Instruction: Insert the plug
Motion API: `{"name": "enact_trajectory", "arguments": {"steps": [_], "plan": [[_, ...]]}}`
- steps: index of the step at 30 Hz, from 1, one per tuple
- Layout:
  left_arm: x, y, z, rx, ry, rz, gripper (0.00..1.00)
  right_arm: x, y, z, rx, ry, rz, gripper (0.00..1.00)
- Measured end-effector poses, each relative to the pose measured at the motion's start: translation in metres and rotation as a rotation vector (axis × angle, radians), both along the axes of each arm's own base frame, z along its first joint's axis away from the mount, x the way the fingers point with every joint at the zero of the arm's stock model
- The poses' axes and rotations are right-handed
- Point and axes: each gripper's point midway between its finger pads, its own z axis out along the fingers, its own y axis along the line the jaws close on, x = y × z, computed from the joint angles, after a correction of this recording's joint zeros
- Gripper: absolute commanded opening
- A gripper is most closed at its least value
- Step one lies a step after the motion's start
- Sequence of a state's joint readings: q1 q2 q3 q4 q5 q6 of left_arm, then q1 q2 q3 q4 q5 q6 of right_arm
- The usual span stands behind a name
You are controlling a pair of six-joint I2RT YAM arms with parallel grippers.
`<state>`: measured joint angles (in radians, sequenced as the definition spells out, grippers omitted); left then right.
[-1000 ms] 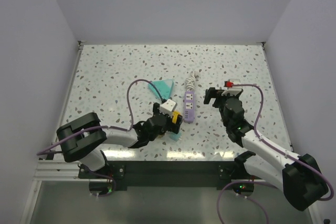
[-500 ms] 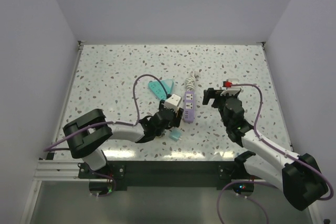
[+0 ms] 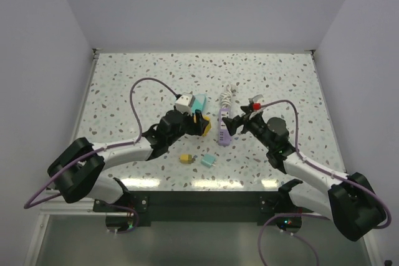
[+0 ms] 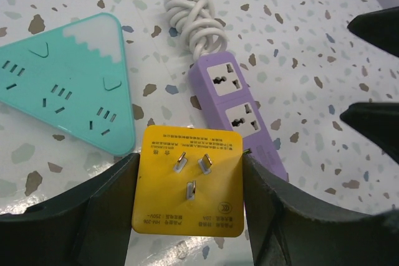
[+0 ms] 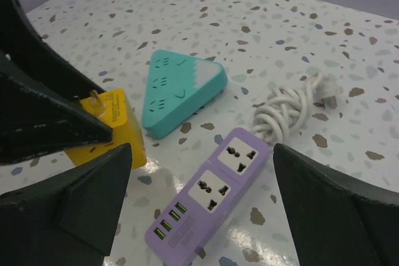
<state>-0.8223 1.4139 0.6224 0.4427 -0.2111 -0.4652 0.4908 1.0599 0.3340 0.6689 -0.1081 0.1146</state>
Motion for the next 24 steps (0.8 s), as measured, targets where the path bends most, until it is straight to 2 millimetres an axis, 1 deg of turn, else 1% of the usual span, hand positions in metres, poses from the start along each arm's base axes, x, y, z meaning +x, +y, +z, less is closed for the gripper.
{"name": "enact_trajectory", "arguments": {"steps": [7, 11, 14, 18, 24], "plan": [[0.005, 0.004, 0.022, -0.147, 0.052, -0.015, 0.0, -0.03, 0.028, 0.009, 0.026, -0.081, 0.221, 0.99], [0.002, -0.001, 0.03, -0.227, 0.099, -0.034, 0.0, -0.049, 0.045, 0.021, 0.028, -0.138, 0.332, 0.99], [-0.003, -0.009, 0.035, -0.277, 0.136, -0.058, 0.0, -0.059, 0.056, 0.019, 0.013, -0.15, 0.392, 0.99], [-0.008, -0.015, 0.04, -0.327, 0.166, -0.082, 0.0, -0.063, 0.065, 0.012, -0.018, -0.15, 0.424, 0.99], [-0.012, -0.024, 0.055, -0.418, 0.181, -0.113, 0.0, -0.06, 0.071, 0.002, -0.074, -0.157, 0.41, 0.99]]}}
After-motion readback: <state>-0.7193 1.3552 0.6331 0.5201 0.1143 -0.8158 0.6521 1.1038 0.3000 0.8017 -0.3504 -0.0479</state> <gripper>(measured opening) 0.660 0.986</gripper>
